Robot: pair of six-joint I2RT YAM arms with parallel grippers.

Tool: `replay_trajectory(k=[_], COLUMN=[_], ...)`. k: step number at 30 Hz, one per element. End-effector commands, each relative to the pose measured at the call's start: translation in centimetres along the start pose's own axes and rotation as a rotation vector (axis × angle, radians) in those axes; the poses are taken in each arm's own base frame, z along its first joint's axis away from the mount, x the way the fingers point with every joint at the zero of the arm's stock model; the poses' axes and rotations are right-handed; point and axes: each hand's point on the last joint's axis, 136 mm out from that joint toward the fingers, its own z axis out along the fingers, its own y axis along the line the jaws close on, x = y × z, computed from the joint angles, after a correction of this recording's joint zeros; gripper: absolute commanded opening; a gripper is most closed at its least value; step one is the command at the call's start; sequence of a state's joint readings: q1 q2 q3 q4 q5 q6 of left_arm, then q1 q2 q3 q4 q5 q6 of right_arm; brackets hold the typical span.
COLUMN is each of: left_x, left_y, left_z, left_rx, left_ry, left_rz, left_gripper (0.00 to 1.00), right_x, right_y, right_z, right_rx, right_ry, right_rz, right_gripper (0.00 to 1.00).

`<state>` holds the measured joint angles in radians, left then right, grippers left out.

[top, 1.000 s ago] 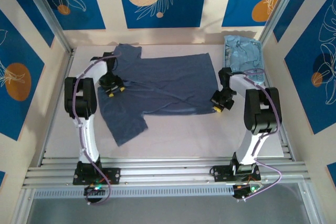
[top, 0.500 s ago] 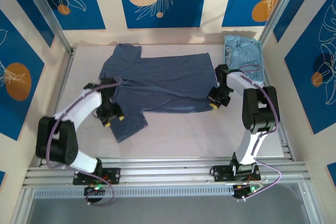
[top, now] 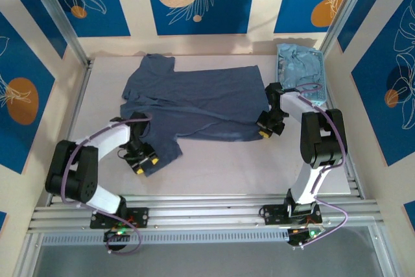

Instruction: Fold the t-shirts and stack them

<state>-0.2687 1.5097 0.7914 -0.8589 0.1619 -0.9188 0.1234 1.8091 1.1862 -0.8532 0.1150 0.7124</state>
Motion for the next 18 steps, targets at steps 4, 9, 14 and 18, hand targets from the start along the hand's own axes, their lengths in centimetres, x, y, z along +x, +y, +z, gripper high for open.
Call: replay_trajectory(k=[4, 9, 14, 18], left_x=[0.7, -0.7, -0.2, 1.2], left_y=[0.0, 0.8, 2.1, 4.0], left_z=[1.7, 0.3, -4.2, -6.7], left_rx=[-0.037, -0.104, -0.106, -0.102], left_ry=[0.04, -0.056, -0.159, -0.198], left_rz=[-0.003, 0.029, 0.034, 0.009], left_gripper=[0.38, 0.0, 0.0, 0.0], right_x=[0.8, 1.1, 1.9, 3.1], right_y=[-0.1, -0.2, -0.8, -1.6], right_z=[-0.6, -0.6, -1.1, -1.4], right_rx=[-0.01, -0.007, 0.001, 0.015], right_ry=[0.012, 0.019, 0.023, 0.029], right_rz=[-0.006, -0.003, -0.003, -0.006], right_gripper=[0.0, 0.0, 0.0, 0.0])
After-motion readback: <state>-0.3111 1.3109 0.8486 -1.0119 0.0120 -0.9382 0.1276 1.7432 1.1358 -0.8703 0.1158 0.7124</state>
